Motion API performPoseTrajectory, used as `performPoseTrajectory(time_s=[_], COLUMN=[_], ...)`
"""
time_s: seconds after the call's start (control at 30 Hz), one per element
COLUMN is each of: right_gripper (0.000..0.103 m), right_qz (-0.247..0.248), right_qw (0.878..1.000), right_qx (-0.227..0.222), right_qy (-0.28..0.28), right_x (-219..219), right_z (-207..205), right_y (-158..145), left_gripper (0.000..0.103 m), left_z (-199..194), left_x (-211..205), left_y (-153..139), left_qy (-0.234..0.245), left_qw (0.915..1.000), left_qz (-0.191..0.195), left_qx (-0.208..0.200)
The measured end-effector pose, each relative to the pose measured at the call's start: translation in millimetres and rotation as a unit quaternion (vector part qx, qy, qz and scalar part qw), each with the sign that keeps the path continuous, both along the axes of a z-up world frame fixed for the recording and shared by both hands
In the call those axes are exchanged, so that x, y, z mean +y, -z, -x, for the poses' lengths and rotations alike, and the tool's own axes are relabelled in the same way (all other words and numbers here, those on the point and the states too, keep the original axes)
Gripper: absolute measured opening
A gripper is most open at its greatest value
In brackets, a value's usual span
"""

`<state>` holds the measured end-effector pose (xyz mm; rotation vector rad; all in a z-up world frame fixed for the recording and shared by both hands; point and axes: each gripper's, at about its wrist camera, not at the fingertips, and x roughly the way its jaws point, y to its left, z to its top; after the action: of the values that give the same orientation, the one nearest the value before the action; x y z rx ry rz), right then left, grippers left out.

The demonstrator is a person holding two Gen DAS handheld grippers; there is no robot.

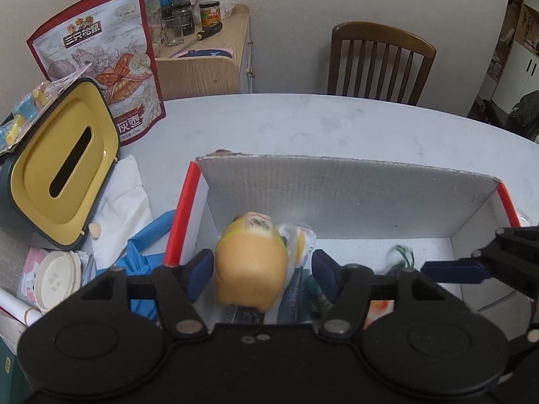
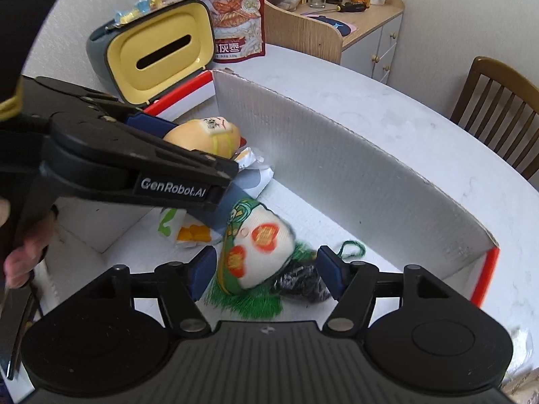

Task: Organize objects
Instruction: 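Open both grippers to release the figurine and sachet in the box, then withdraw both grippers from the box toward the remaining items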

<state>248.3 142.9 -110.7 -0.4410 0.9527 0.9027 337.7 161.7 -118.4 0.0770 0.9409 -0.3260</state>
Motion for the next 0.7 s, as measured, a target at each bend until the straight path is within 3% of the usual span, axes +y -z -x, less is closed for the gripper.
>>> performPoseTrajectory(time_s=[0.3, 0.7], right_gripper=[0.065, 0.066], right_qz=[-0.032, -0.083], right_qw=[0.999, 0.995], right_qx=[-0.001, -0.009], right_qy=[0.019, 0.049], right_x=[-30, -69], right_z=[11, 30], right_y=[-23, -67], left_gripper=[0.069, 0.076], left_z=[9, 45], left_x=[5, 1], left_y=[-7, -45], left_qy=[-0.005, 0.012], left_qw=[0.9999, 0.9989], left_qz=[0.010, 0.040], left_qx=[0.004, -0.023])
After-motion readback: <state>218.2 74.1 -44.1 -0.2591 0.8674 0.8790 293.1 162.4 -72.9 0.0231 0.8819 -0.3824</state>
